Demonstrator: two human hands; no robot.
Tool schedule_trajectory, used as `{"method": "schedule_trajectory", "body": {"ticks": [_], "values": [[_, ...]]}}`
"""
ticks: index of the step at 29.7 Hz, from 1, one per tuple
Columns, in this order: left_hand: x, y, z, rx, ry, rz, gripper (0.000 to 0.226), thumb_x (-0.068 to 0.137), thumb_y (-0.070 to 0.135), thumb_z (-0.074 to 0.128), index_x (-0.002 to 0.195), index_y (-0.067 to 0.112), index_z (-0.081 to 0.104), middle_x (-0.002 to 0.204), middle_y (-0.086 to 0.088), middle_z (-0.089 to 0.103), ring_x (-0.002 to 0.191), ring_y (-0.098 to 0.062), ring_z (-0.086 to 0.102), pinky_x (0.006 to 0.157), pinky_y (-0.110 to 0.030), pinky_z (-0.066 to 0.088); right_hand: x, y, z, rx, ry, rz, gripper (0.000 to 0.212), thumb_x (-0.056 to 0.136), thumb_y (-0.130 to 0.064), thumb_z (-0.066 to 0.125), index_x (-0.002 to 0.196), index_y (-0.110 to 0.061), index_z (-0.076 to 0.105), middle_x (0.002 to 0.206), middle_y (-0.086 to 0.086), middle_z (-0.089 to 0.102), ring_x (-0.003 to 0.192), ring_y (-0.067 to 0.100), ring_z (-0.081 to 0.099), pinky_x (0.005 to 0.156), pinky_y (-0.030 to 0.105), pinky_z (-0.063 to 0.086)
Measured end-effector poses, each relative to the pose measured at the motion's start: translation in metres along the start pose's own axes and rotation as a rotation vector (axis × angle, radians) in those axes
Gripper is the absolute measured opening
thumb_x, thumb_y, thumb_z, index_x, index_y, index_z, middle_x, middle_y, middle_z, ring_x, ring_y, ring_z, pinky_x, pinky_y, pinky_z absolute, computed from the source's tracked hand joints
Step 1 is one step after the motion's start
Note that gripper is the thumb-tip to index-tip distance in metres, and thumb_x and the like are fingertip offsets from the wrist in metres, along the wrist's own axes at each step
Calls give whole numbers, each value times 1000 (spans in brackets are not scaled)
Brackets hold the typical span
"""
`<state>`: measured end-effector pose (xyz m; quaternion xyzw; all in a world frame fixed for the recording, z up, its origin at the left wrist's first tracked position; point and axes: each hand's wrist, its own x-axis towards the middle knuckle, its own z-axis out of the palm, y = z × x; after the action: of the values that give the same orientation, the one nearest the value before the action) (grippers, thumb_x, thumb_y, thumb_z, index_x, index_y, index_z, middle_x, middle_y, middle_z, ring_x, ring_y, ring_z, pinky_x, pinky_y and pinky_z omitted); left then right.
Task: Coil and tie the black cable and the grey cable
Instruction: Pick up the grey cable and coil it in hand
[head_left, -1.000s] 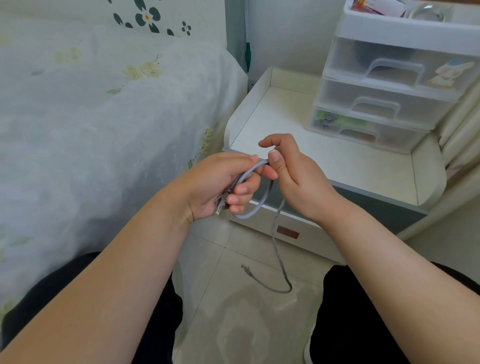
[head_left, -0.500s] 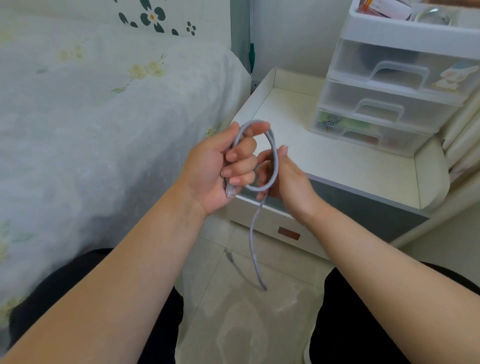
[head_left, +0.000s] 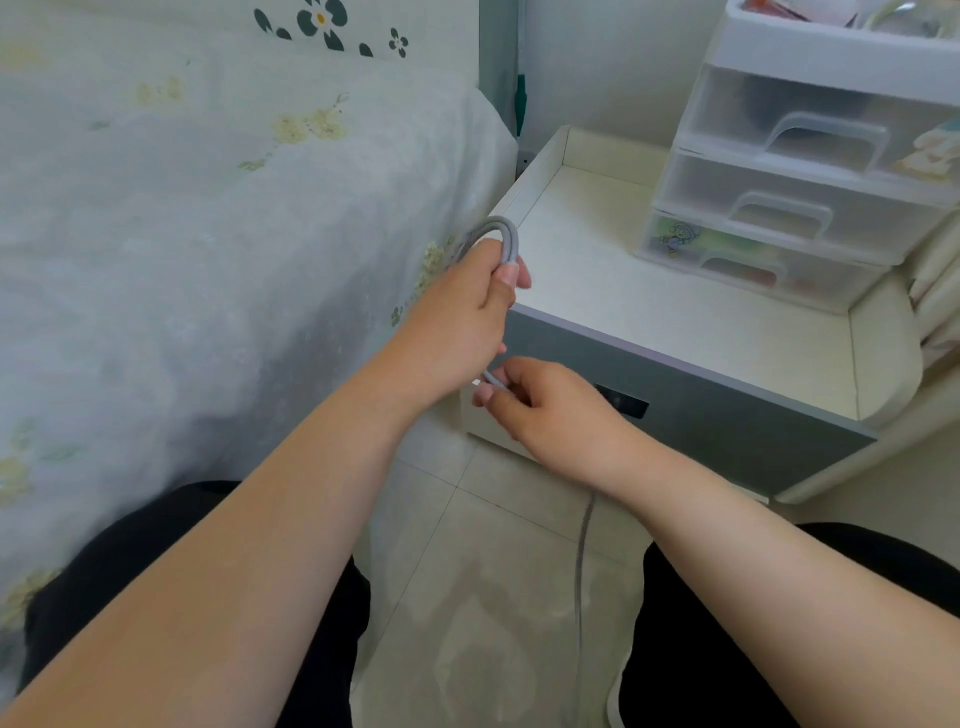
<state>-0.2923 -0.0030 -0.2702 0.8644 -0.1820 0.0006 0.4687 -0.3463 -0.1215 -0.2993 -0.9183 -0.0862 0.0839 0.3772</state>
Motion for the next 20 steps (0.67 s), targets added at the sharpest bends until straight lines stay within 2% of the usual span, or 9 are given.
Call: {"method": "schedule_trajectory", "body": {"ticks": [3, 5, 8, 11, 13, 15, 18, 20], "values": [[-2, -5, 4, 189, -20, 63, 21, 103, 26, 29, 90, 12, 40, 76, -6, 57, 73, -28, 58, 73, -49, 49, -2, 7, -12, -96, 48, -30, 24, 93, -38, 49, 88, -18, 59, 66, -7, 53, 62, 11, 48, 63, 33, 43], [-3, -6, 6, 271, -59, 97, 22, 103, 27, 29, 87, 14, 37, 78, -14, 61, 71, -31, 59, 70, -51, 47, -5, 9, -20, -147, 49, -48, 16, 92, -40, 52, 89, -25, 58, 69, -11, 55, 64, 8, 50, 65, 32, 44], [-3, -6, 7, 411, -156, 87, 21, 103, 29, 28, 88, 16, 36, 74, -7, 61, 68, -25, 57, 66, -43, 46, -9, 11, -34, -222, 92, -104, 10, 88, -36, 58, 93, -27, 59, 82, -12, 64, 78, 13, 58, 74, 34, 49], [-3, -6, 10, 408, -310, 53, 26, 103, 30, 28, 82, 20, 38, 67, 3, 59, 70, -16, 56, 68, -36, 43, -11, 17, -52, -178, 155, -133, 17, 81, -37, 67, 92, -27, 58, 83, -10, 67, 81, 13, 61, 76, 33, 49], [-3, -5, 11, 225, -388, -10, 32, 104, 31, 28, 76, 22, 41, 60, 6, 54, 57, -9, 49, 59, -32, 40, -10, 23, -64, -134, 184, -134, 22, 77, -39, 71, 90, -25, 59, 81, -7, 66, 79, 13, 60, 75, 30, 48], [-3, -1, 11, -129, -456, -143, 36, 104, 37, 28, 78, 18, 45, 51, 7, 41, 43, -8, 33, 47, -25, 30, -8, 29, -72, -29, 225, -153, 18, 76, -37, 73, 83, -26, 61, 79, -8, 64, 76, 9, 58, 72, 23, 44], [-2, 6, 7, -582, -579, -248, 44, 99, 49, 28, 80, 14, 46, 46, 6, 29, 36, -7, 20, 38, -17, 21, -4, 33, -77, 75, 329, -204, 11, 84, -31, 67, 78, -26, 60, 69, -11, 58, 64, 2, 49, 61, 13, 38], [0, 8, 4, -730, -665, -249, 42, 96, 50, 31, 80, 13, 46, 46, 7, 26, 36, -5, 18, 37, -15, 18, -3, 35, -76, 55, 386, -232, 12, 87, -30, 64, 80, -23, 59, 66, -8, 55, 60, 6, 45, 57, 16, 36]]}}
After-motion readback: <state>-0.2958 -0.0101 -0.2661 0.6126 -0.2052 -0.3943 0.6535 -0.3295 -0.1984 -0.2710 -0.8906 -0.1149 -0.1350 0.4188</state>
